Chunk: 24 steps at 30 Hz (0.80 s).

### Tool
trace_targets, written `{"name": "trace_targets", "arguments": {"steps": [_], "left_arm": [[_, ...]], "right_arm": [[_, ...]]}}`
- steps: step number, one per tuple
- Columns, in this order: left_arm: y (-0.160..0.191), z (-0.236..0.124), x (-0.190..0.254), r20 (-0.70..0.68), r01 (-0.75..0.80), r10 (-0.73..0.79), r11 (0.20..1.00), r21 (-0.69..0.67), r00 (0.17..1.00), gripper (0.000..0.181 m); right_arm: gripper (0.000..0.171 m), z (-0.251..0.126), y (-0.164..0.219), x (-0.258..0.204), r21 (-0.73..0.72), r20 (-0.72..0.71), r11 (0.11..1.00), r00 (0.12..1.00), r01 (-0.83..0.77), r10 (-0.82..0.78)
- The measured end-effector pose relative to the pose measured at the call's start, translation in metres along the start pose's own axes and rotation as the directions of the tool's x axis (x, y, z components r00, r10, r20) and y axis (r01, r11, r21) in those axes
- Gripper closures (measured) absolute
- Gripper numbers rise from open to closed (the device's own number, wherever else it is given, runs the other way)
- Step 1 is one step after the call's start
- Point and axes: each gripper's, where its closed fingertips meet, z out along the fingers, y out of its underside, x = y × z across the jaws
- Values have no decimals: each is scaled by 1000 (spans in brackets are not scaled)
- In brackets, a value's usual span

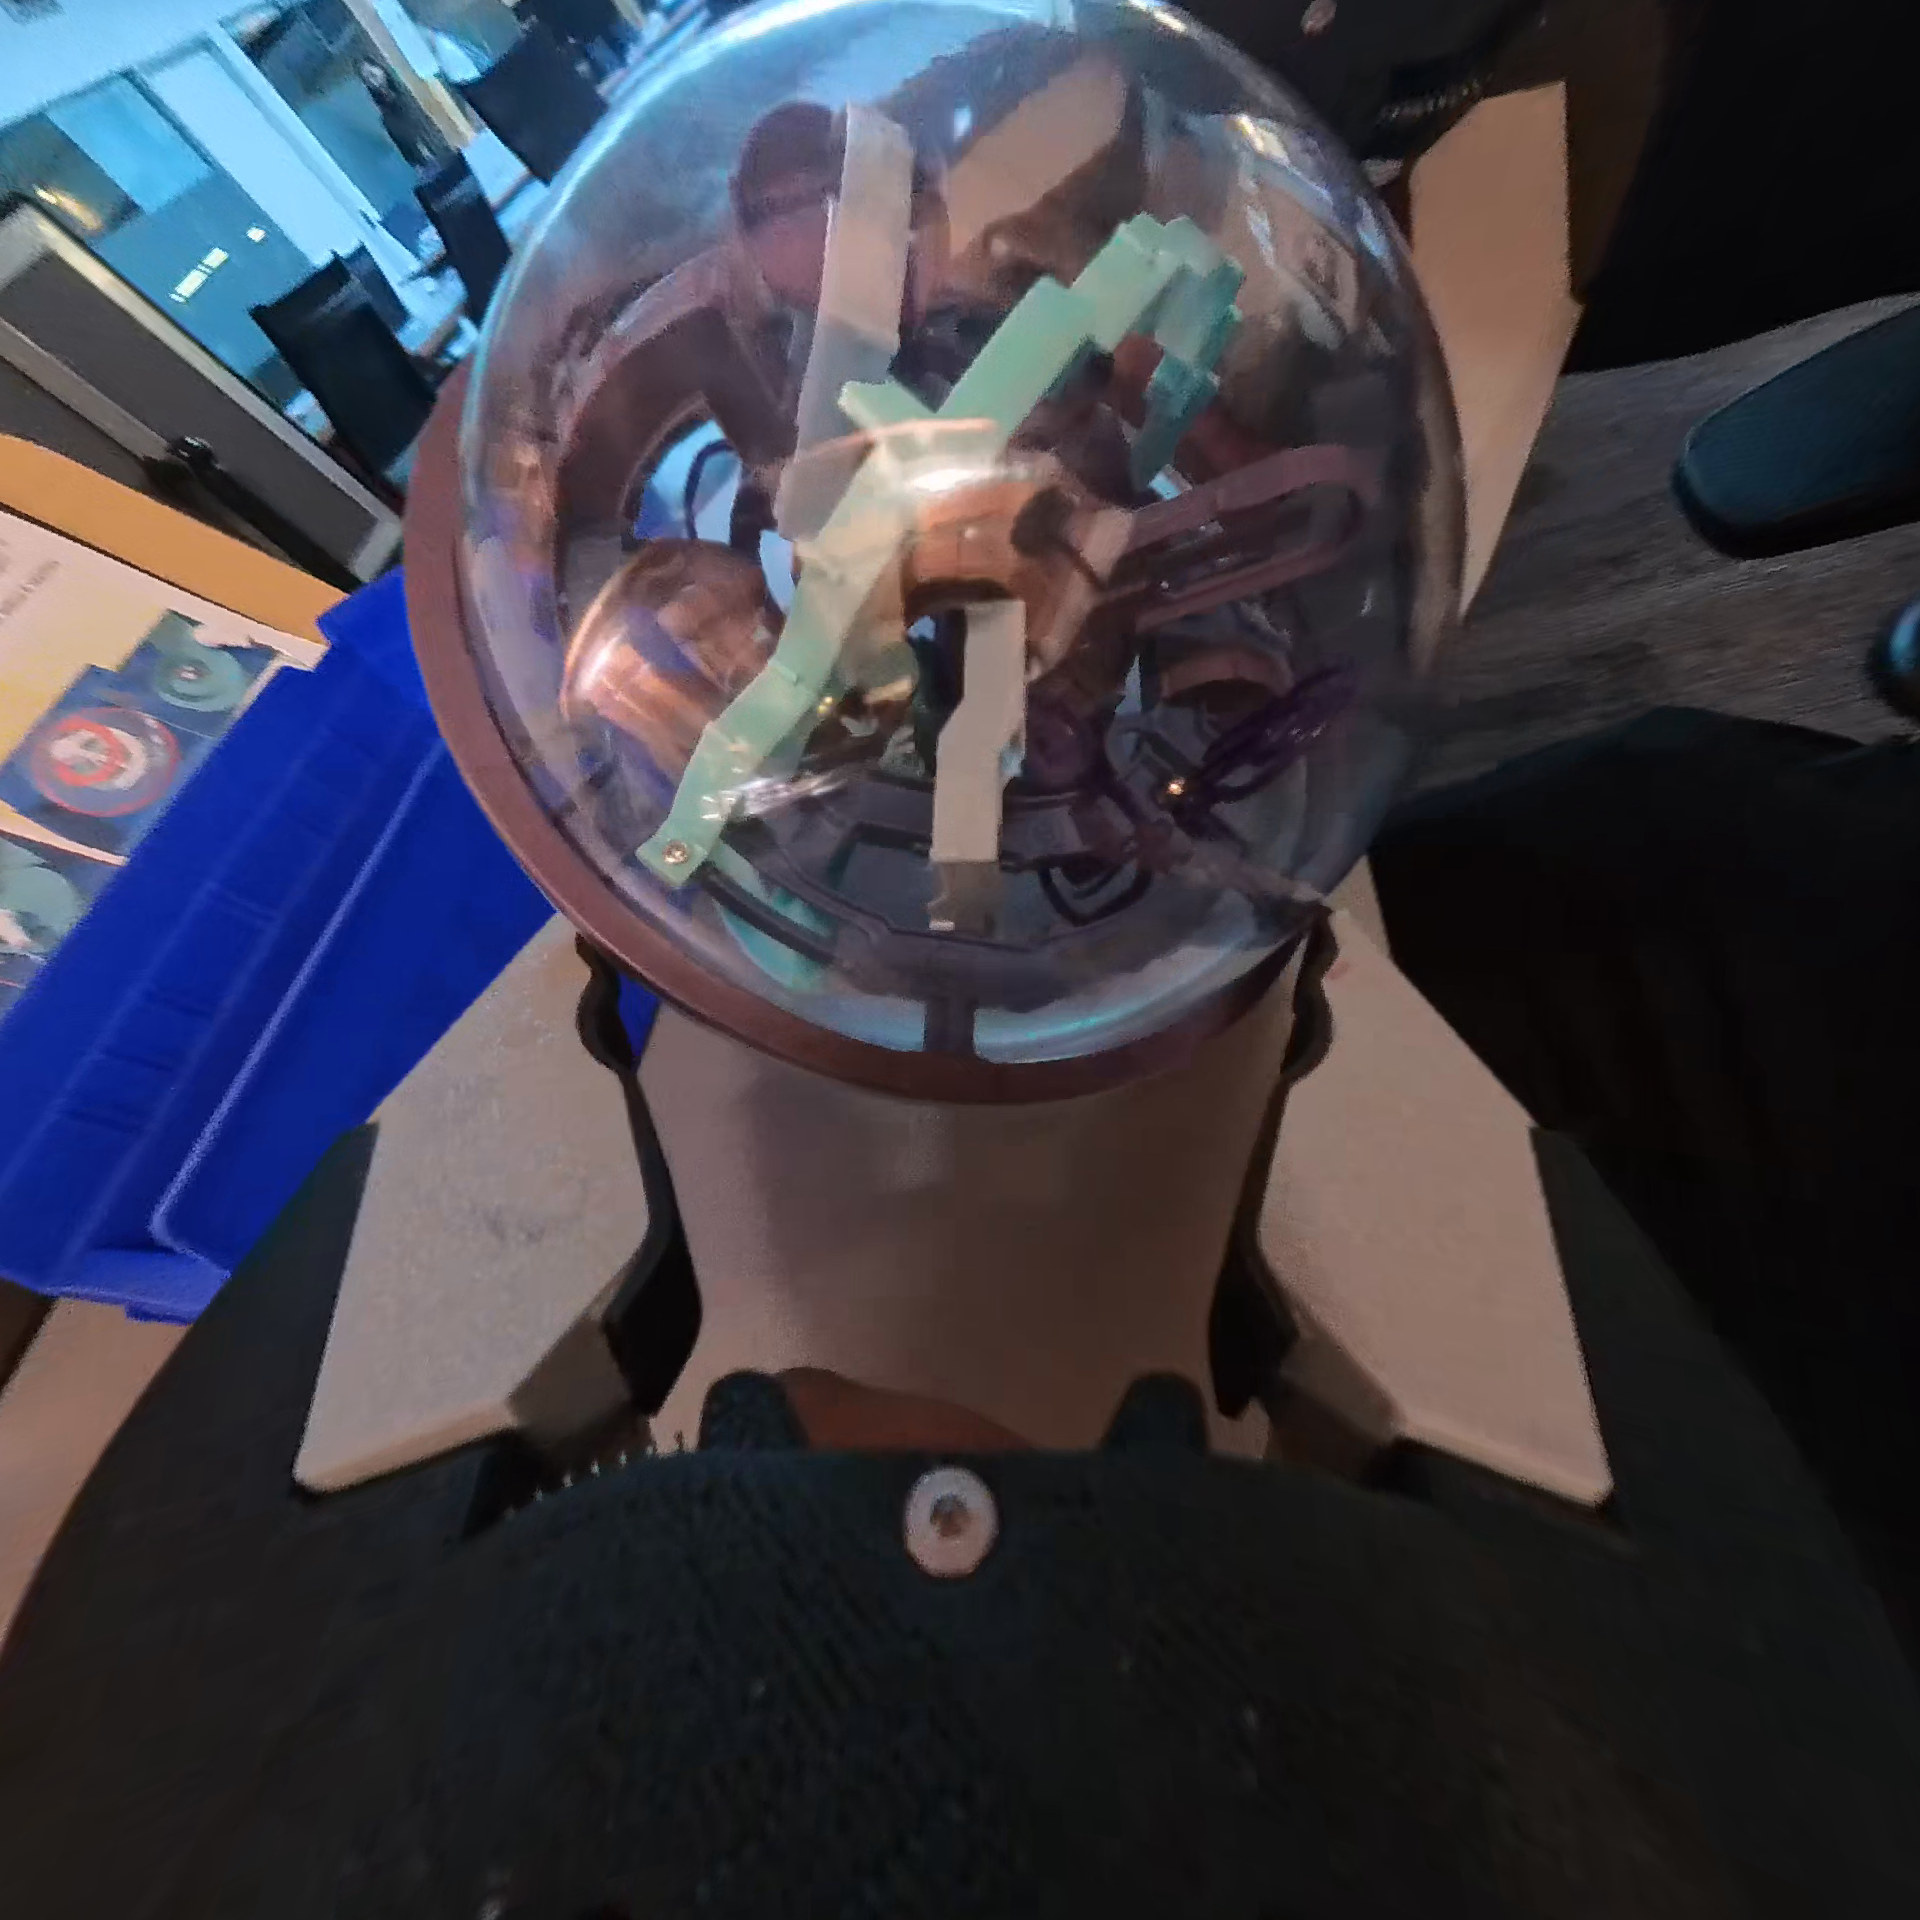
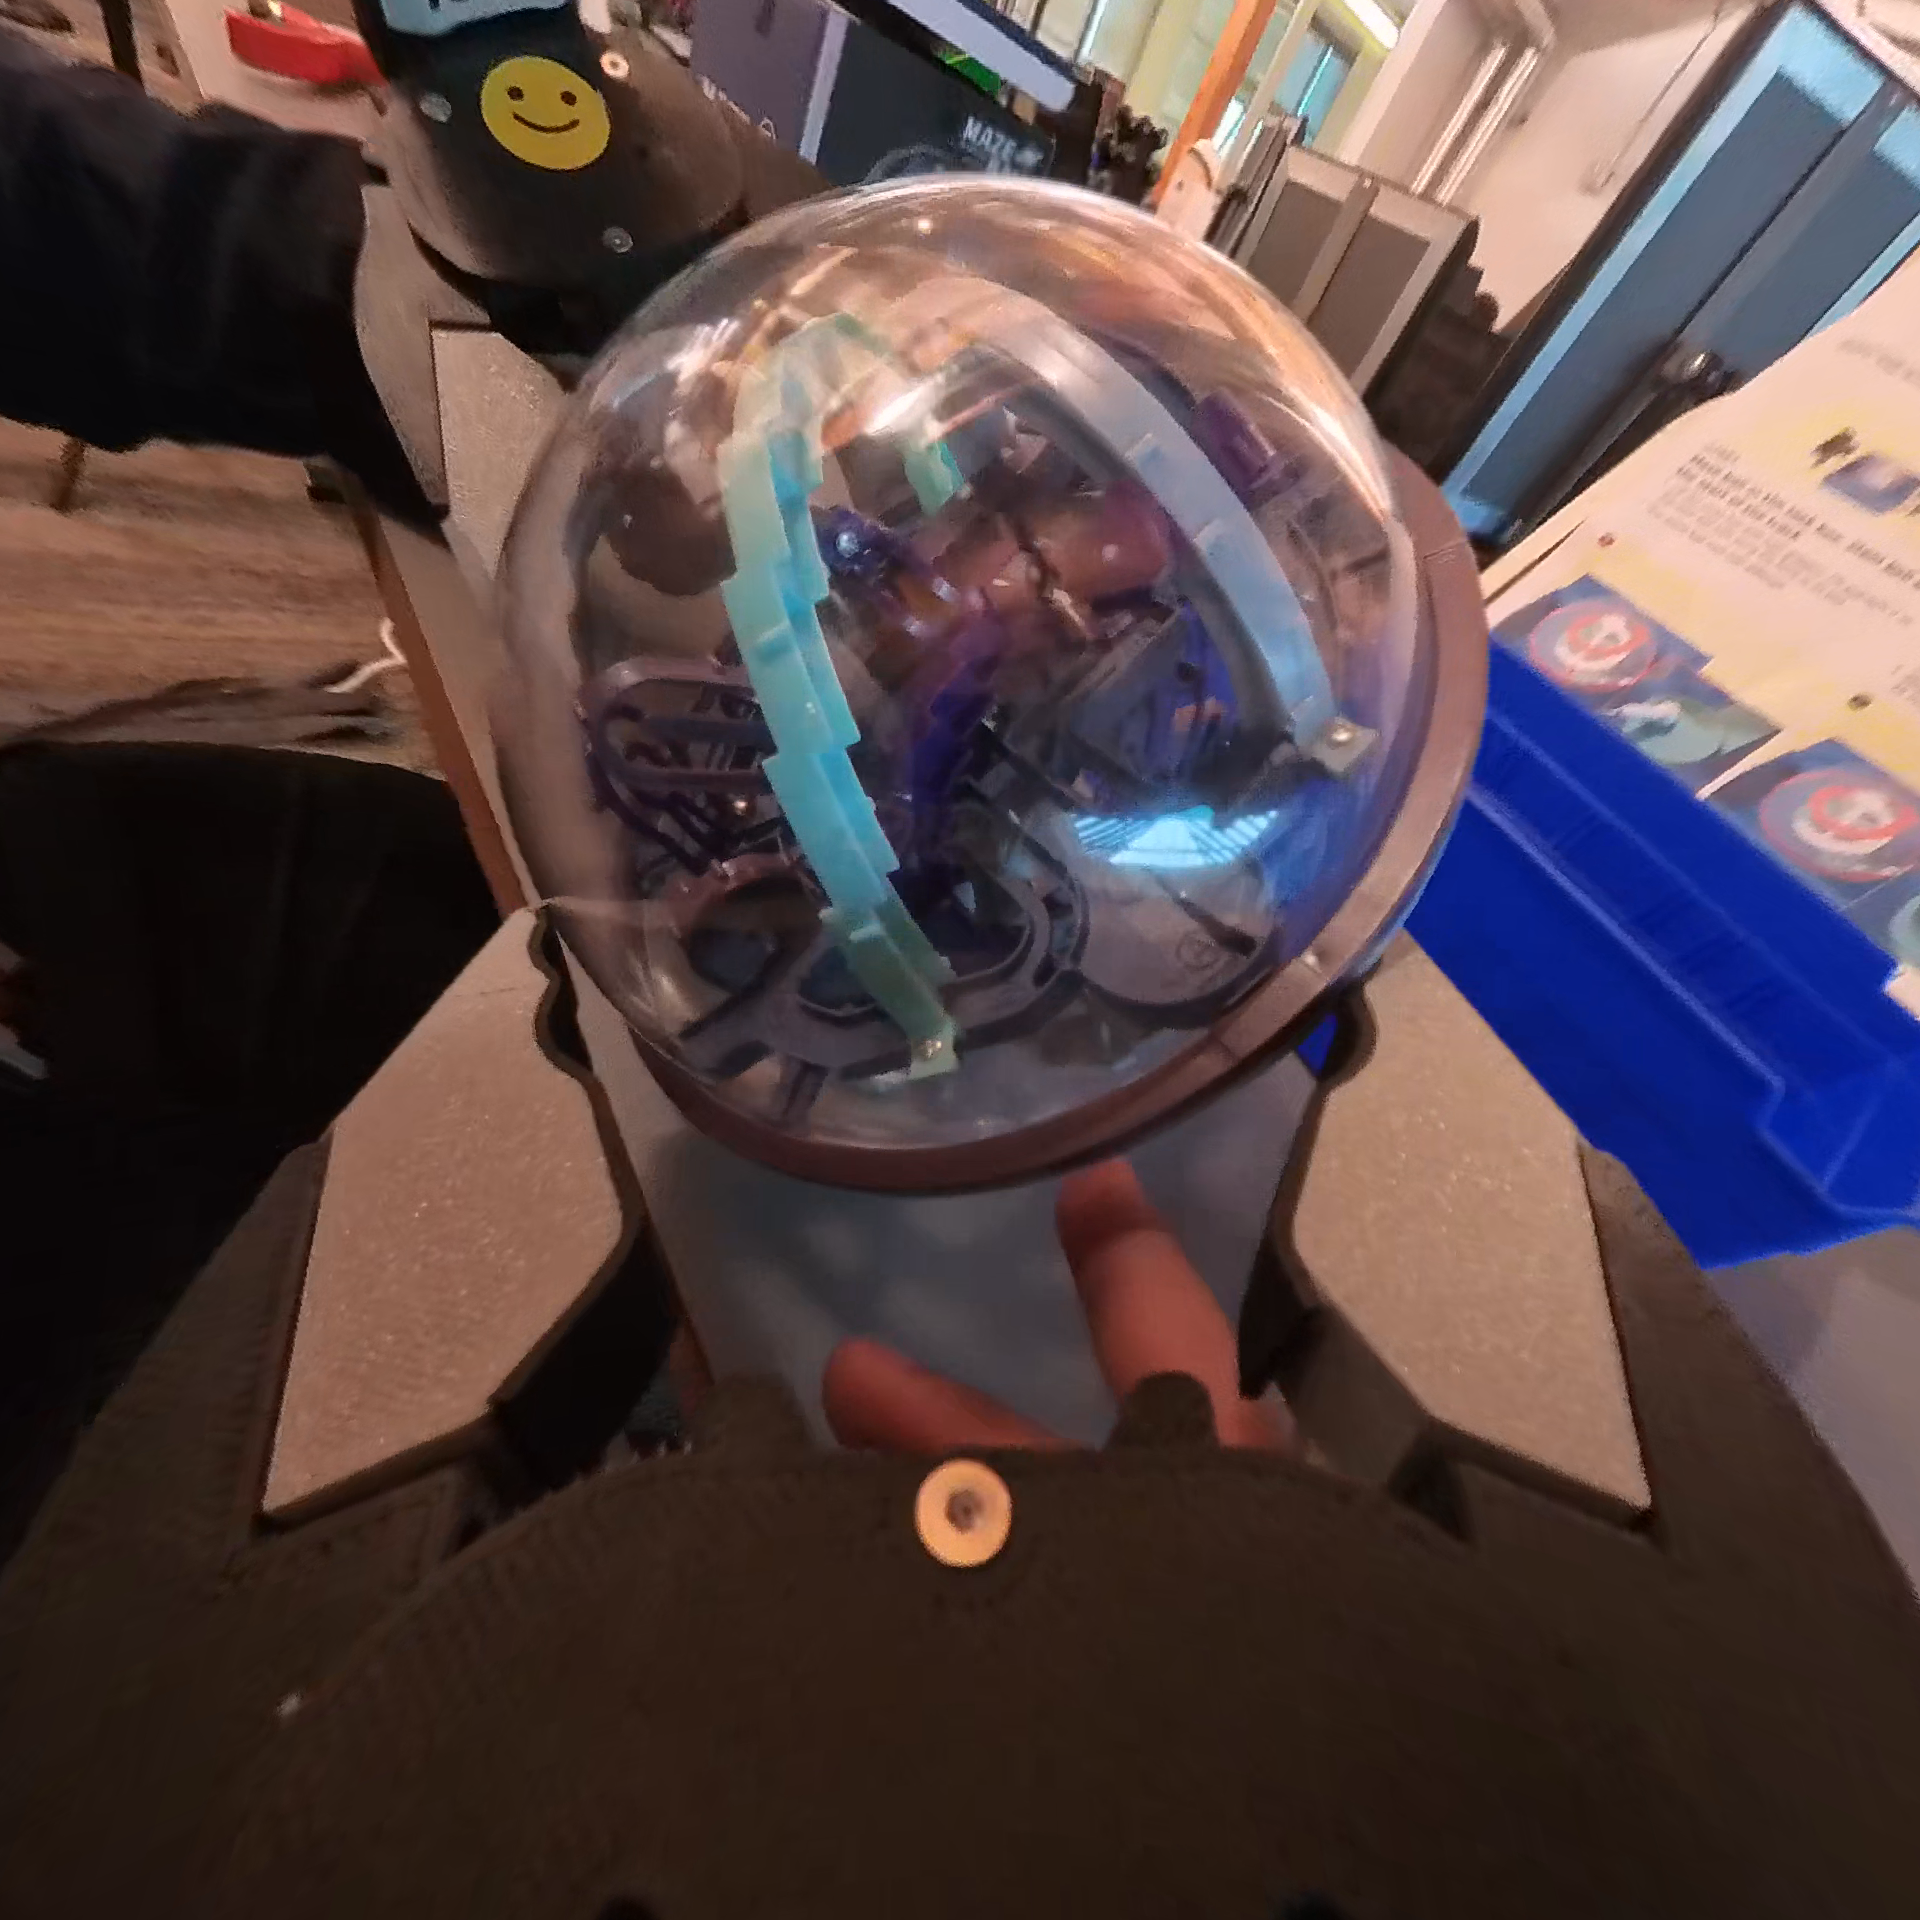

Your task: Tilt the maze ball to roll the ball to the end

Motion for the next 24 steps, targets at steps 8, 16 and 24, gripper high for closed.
{"name": "trace_targets", "arguments": {"steps": [8,16,24], "left_arm": [[-4,-6,-8,147,-145,146,989,-20,978,54],[-2,-8,-14,221,-208,213,977,-50,952,54],[-10,-8,-24,313,-255,257,966,-49,914,54]], "right_arm": [[31,0,-12,4,11,-70,977,975,214,-213],[30,1,-16,7,-11,-115,947,940,322,-321],[30,-3,-27,15,-52,-142,900,889,432,-435]]}}
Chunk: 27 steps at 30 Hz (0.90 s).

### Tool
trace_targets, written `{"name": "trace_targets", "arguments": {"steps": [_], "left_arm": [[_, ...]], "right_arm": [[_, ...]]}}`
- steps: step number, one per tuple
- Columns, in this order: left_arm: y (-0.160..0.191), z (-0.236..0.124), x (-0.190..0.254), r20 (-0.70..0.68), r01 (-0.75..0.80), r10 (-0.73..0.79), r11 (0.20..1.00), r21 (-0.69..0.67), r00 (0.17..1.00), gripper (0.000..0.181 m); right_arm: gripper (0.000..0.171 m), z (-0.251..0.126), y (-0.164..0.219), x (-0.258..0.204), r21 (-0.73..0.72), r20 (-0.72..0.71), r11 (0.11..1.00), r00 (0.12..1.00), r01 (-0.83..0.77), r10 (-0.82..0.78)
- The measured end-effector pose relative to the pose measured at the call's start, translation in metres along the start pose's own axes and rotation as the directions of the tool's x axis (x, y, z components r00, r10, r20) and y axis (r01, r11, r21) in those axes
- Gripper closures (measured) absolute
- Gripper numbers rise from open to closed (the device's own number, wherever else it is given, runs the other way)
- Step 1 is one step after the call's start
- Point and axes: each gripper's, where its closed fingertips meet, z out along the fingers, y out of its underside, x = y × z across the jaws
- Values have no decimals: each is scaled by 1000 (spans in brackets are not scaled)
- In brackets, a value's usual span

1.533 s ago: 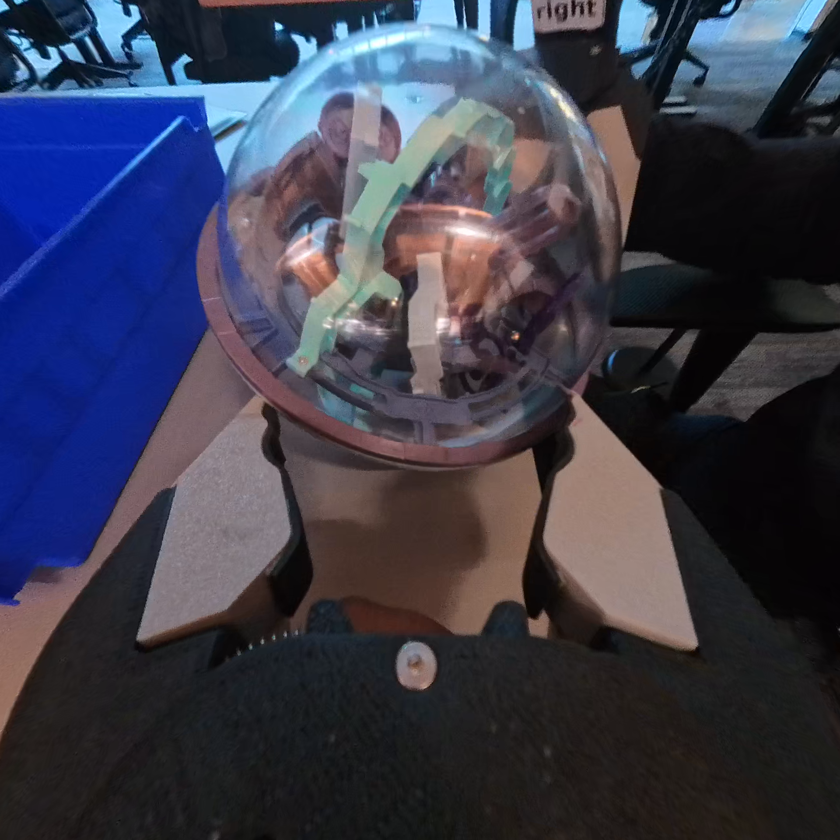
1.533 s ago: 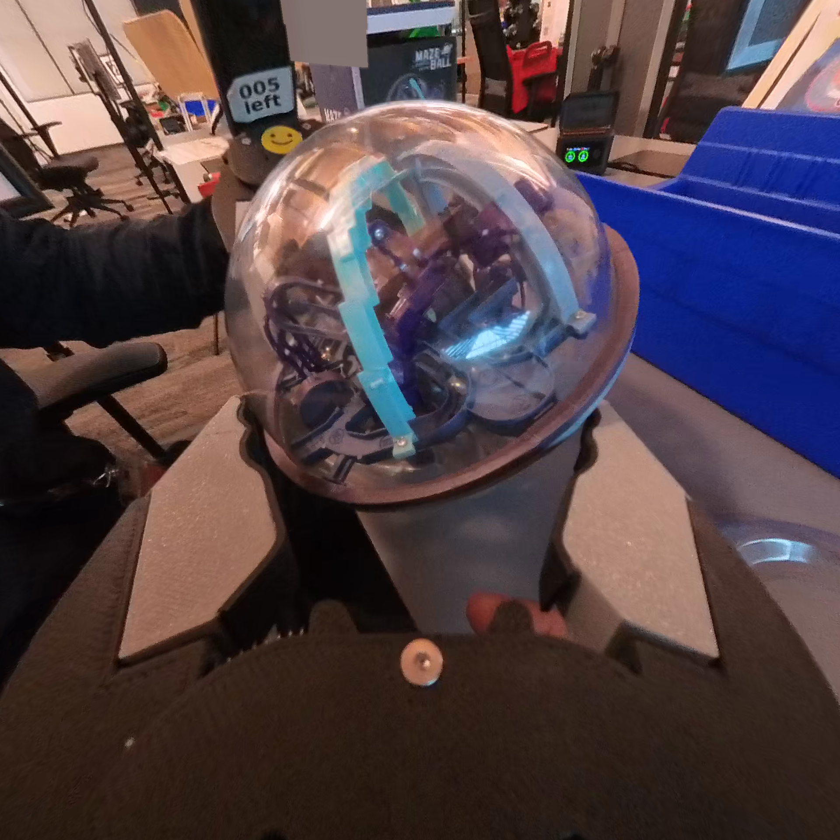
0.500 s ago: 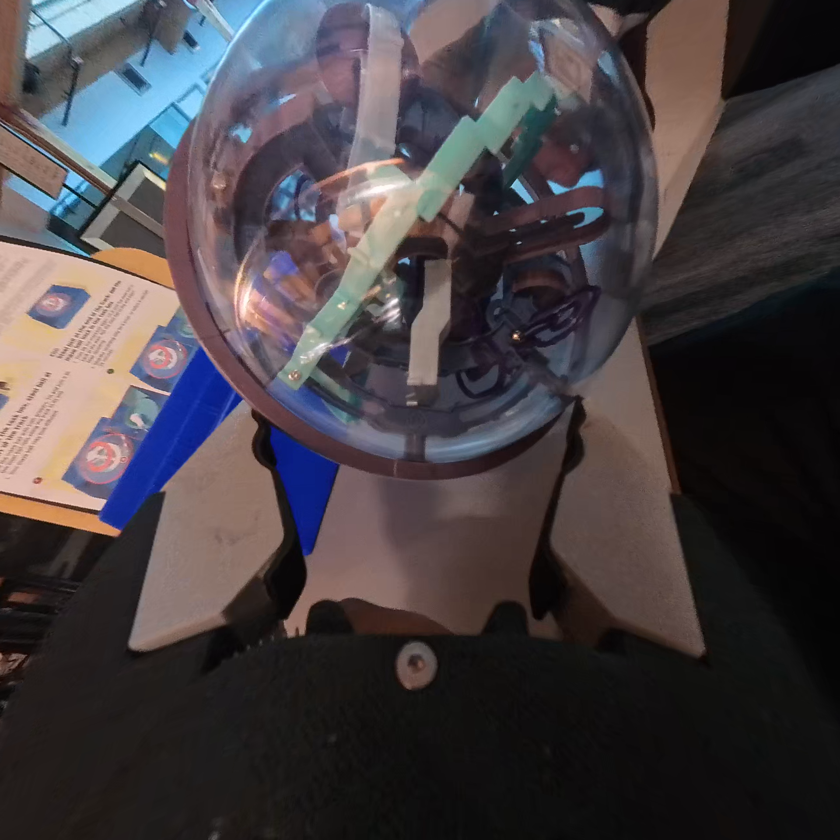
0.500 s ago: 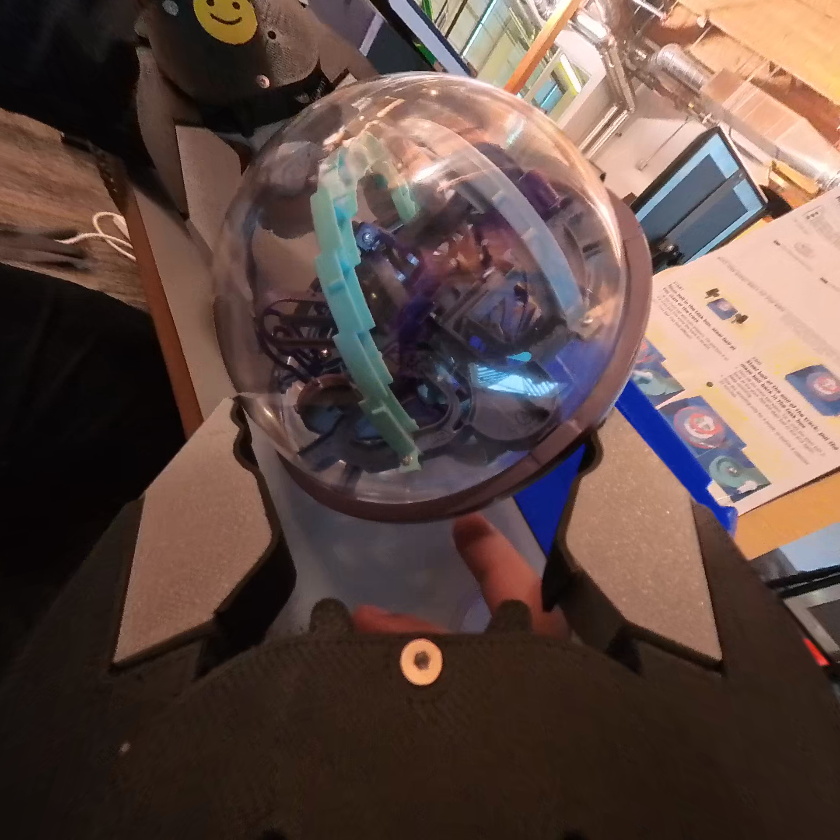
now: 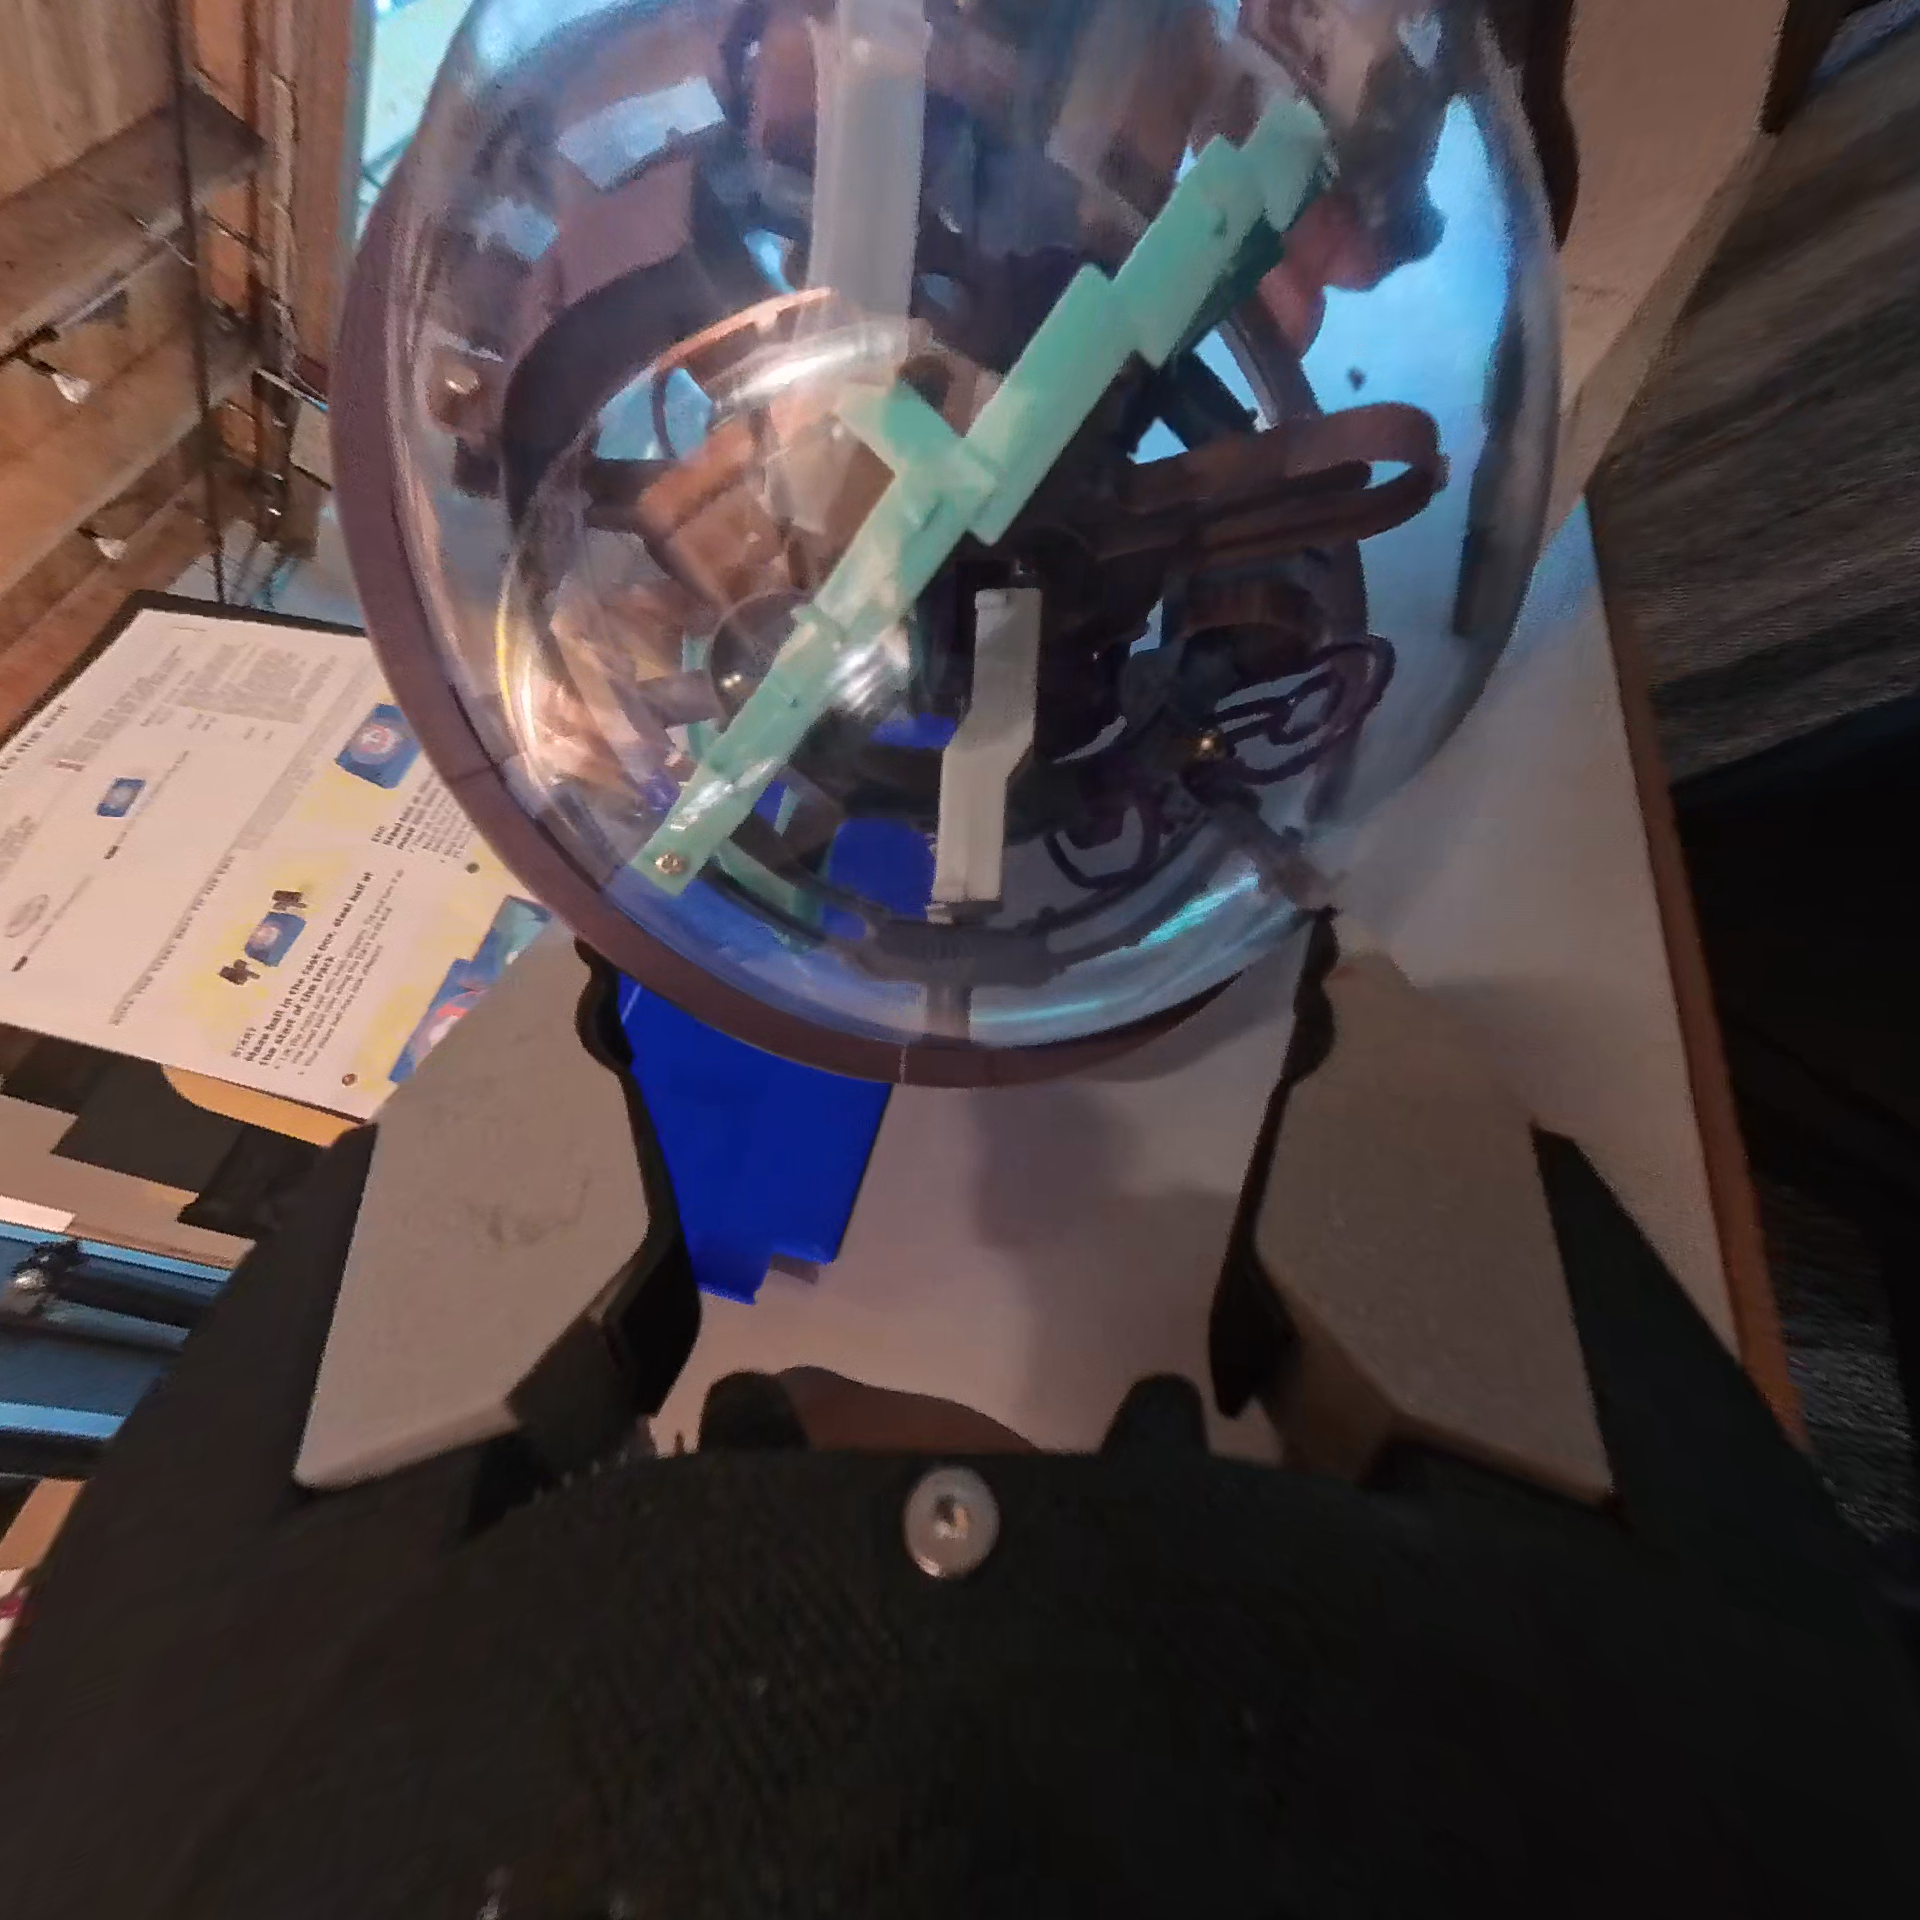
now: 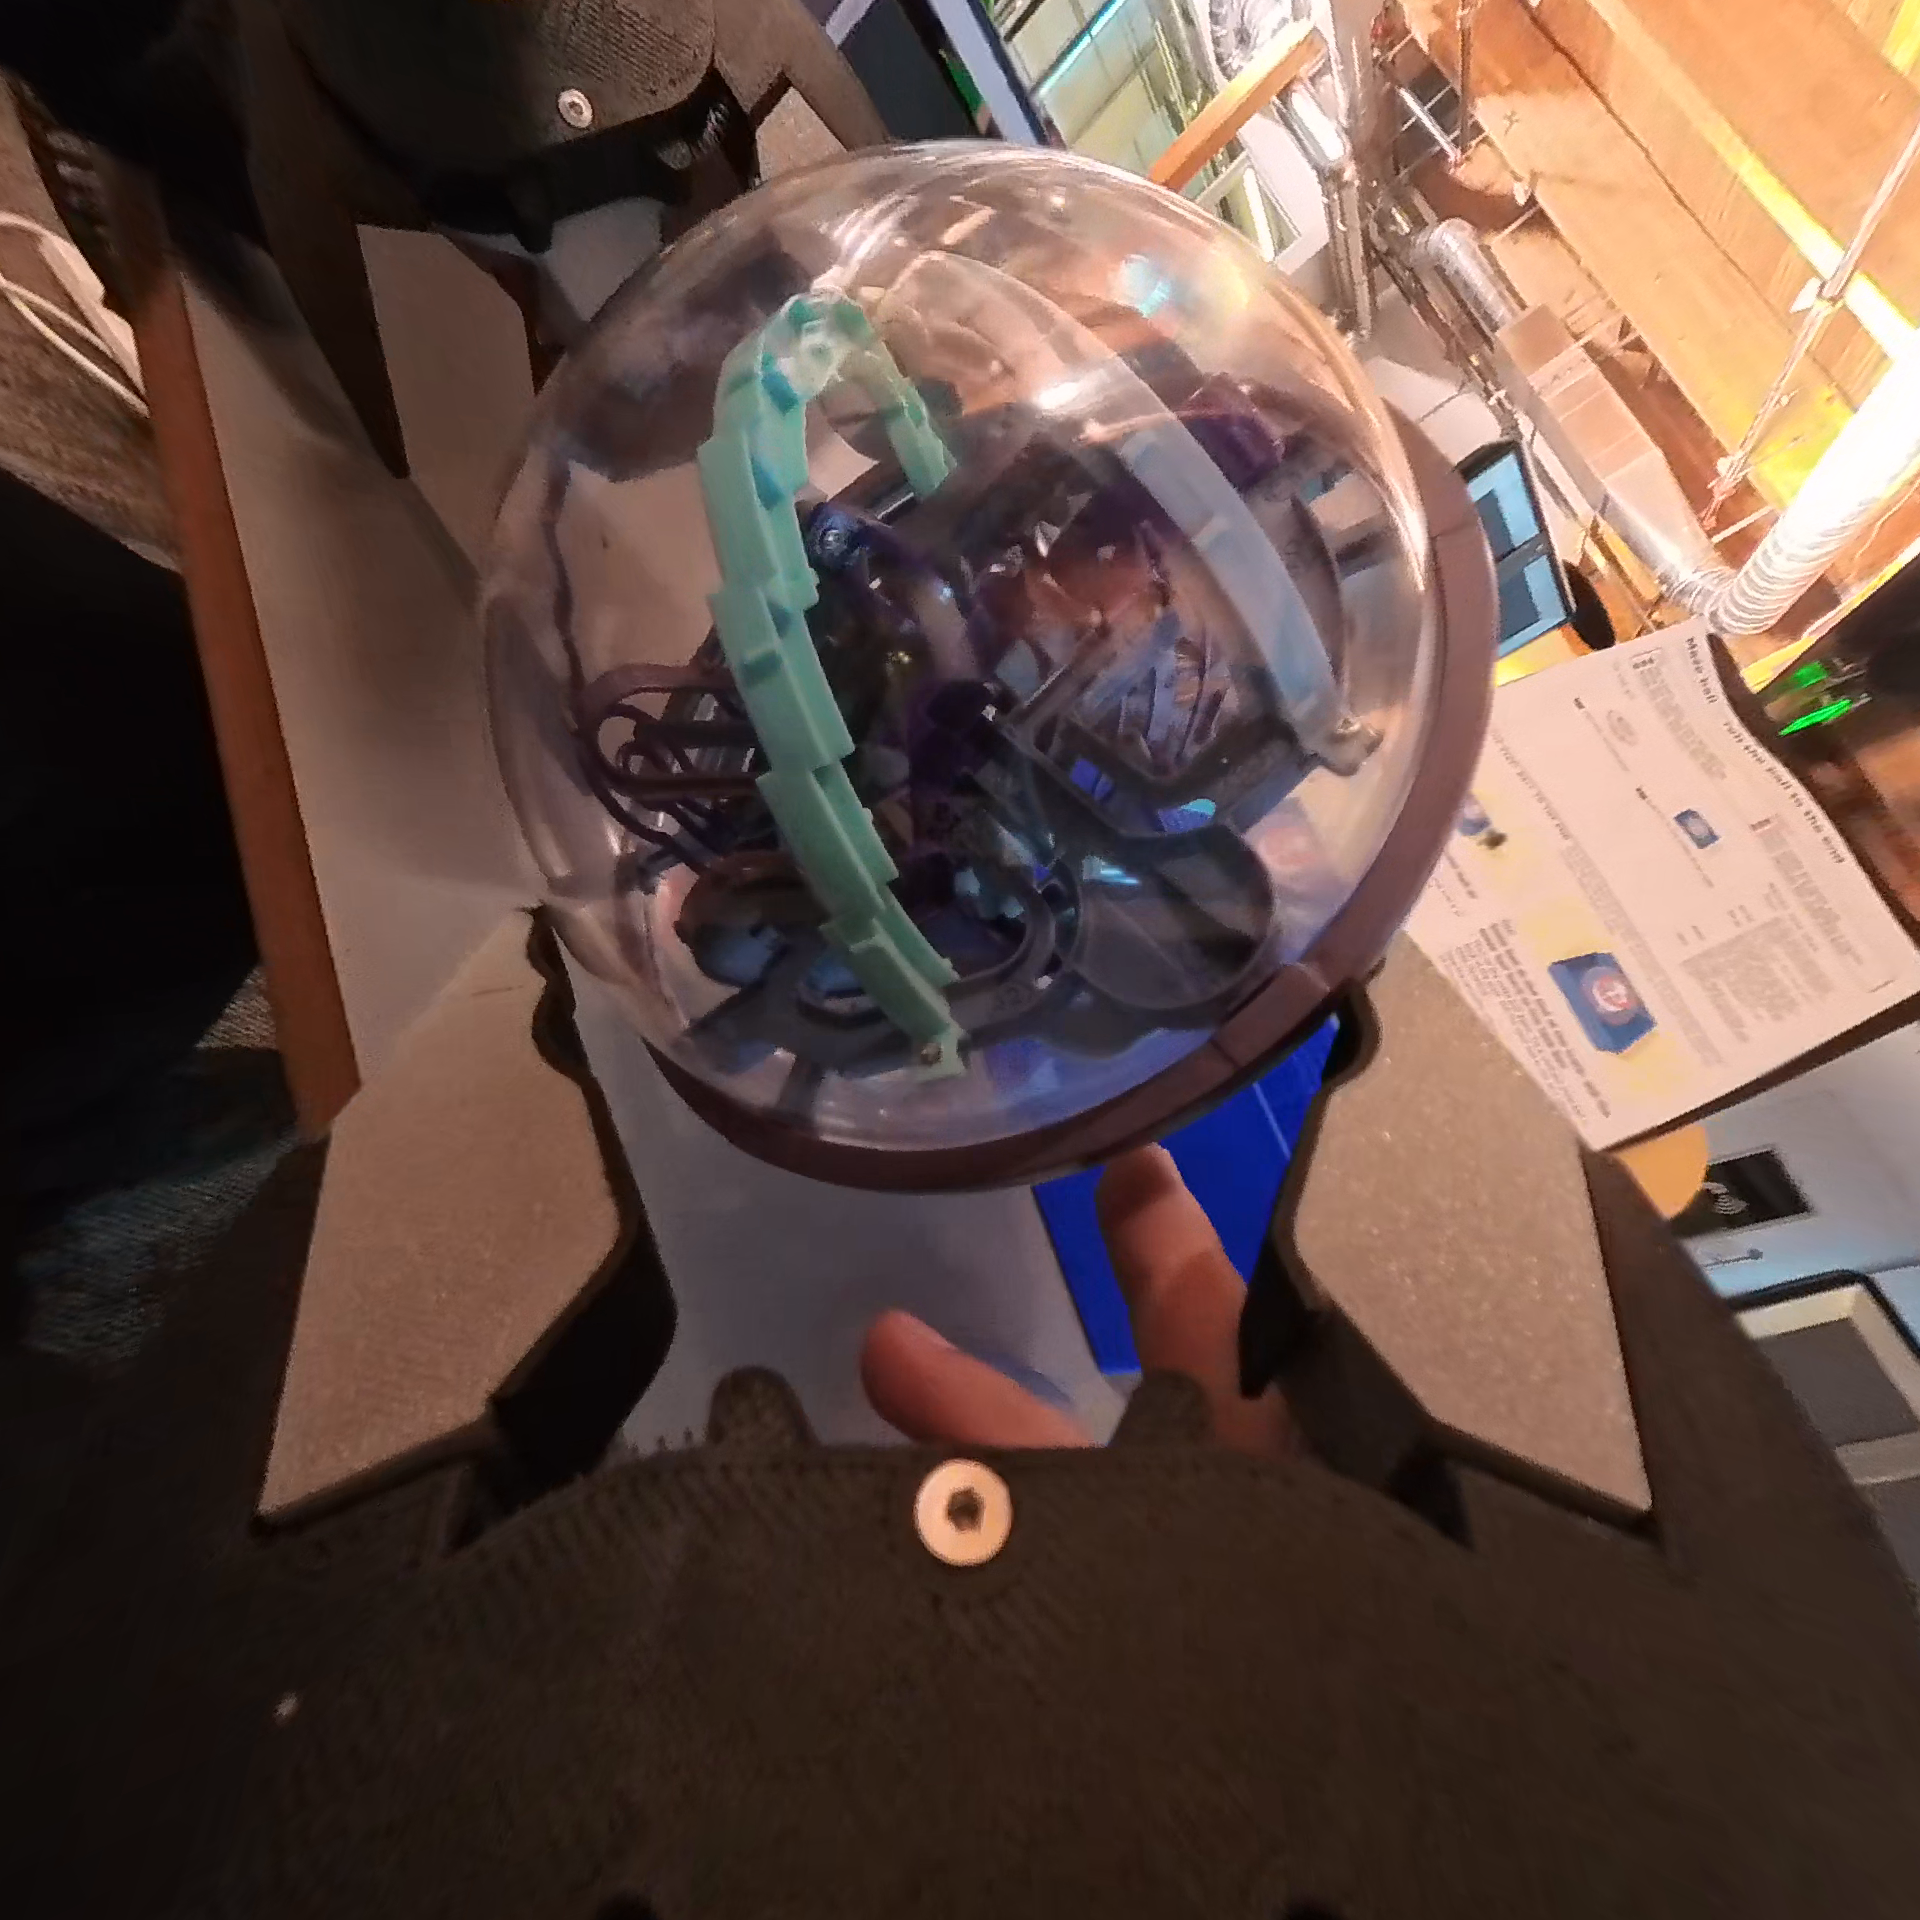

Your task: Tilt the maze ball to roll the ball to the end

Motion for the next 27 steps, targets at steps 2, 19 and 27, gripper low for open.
{"name": "trace_targets", "arguments": {"steps": [2,19,27], "left_arm": [[0,2,-3,18,-8,8,1000,1,1000,54],[-20,1,-44,168,-110,104,994,28,980,55],[-28,1,-61,194,-118,109,993,31,975,54]], "right_arm": [[30,0,0,4,-8,-8,1000,1000,25,-25],[30,1,-21,42,-35,-78,982,979,186,-188],[29,1,-36,57,-33,-110,970,964,241,-243]]}}
